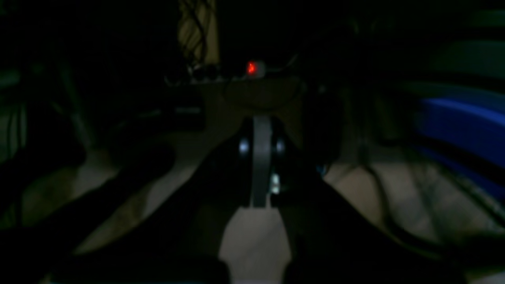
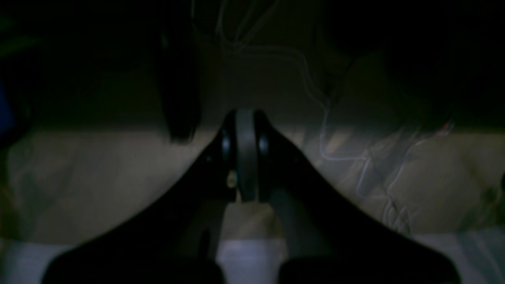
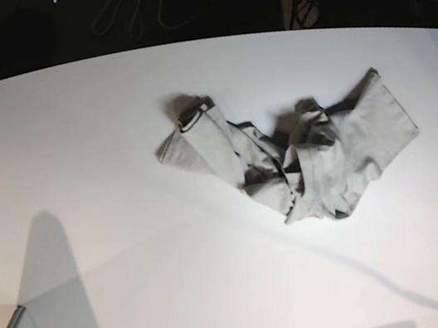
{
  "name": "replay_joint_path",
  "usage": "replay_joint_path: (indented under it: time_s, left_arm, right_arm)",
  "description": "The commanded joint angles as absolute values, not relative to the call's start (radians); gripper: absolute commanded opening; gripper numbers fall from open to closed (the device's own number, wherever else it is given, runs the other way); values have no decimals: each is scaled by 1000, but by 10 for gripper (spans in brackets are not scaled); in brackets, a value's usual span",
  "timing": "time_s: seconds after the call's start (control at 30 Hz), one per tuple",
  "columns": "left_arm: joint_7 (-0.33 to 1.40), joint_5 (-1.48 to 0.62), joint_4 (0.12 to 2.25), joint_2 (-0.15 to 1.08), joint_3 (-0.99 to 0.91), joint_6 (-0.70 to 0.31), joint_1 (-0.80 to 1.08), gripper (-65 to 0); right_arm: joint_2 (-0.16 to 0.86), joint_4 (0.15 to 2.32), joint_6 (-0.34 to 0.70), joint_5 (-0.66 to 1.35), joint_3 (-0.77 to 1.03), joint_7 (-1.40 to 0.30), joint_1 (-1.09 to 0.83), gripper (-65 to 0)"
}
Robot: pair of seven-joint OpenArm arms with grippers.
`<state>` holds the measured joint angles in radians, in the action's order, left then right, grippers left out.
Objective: Layout the t-shirt on the table in an organized manner, then fold the t-shirt properly
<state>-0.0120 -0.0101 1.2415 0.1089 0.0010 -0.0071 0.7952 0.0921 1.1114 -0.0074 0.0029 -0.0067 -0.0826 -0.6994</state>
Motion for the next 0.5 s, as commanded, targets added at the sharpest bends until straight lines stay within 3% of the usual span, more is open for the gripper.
replay_joint_path:
  time_s: [0.0,0.23,0.47]
  left_arm:
    - [-21,-8,1337,119,1,-2,849,-650]
    - [-21,-8,1799,180,-1,-2,1013,-650]
    - [-21,-8,1989,197,-2,1,1012,-649]
  right_arm:
    - [113,1187,4,5,-5,-68,-757,-650]
    - [150,1687,4,5,58,-68,-987,-650]
    - [134,1979,4,5,173,-68,-1052,-650]
